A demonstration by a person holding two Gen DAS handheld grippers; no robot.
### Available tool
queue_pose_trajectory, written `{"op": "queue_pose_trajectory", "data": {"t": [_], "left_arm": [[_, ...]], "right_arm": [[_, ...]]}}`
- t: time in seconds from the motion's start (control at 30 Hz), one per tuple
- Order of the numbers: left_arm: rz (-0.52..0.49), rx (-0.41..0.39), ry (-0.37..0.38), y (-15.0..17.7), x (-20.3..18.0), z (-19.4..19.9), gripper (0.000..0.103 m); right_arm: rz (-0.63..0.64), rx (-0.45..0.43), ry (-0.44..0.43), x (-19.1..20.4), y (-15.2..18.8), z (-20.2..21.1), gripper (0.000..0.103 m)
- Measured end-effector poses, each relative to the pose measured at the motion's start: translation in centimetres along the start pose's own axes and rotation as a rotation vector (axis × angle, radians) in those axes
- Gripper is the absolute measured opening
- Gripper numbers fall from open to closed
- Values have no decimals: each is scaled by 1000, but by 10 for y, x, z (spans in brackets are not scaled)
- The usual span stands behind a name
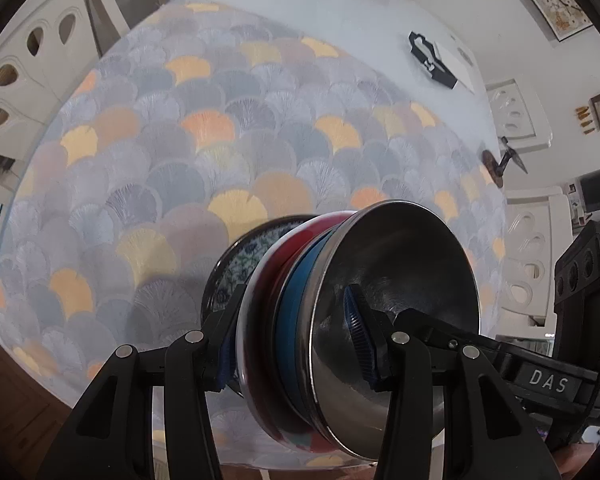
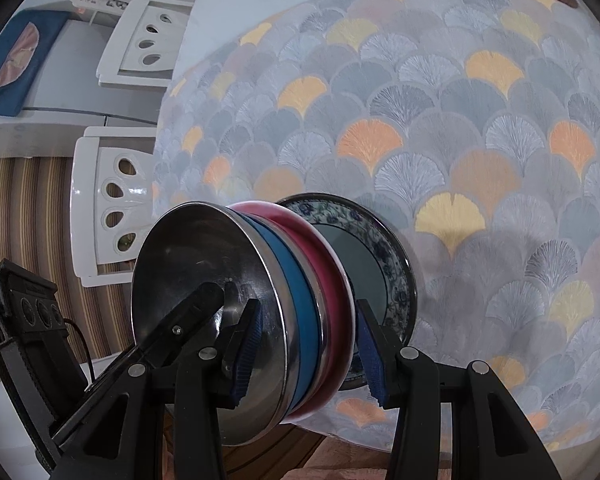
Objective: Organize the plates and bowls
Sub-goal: 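Lift and carry the bowl stack toward the floral plates with the left tool while the right tool holds it, then lower the bowl stack onto the floral plates and open the left tool while the right tool releases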
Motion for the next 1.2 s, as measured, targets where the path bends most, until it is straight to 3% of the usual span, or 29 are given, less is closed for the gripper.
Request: {"op": "queue_pose_trajectory", "data": {"t": [1.2], "left_arm": [[-24,39,12,12,6,-16,44]], "right_arm": [[2,18,54,-13,4,-6,46]]}}
Point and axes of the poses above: each gripper's, at about its wrist camera, not at the fingertips, and z roughly against the way its jaws point, x to its left, y to its underside, the point moved 10 cm from there along -z, roughly the way its jaws point, and after that the axes turned 10 degrees about -x, right-handed, at the moved point
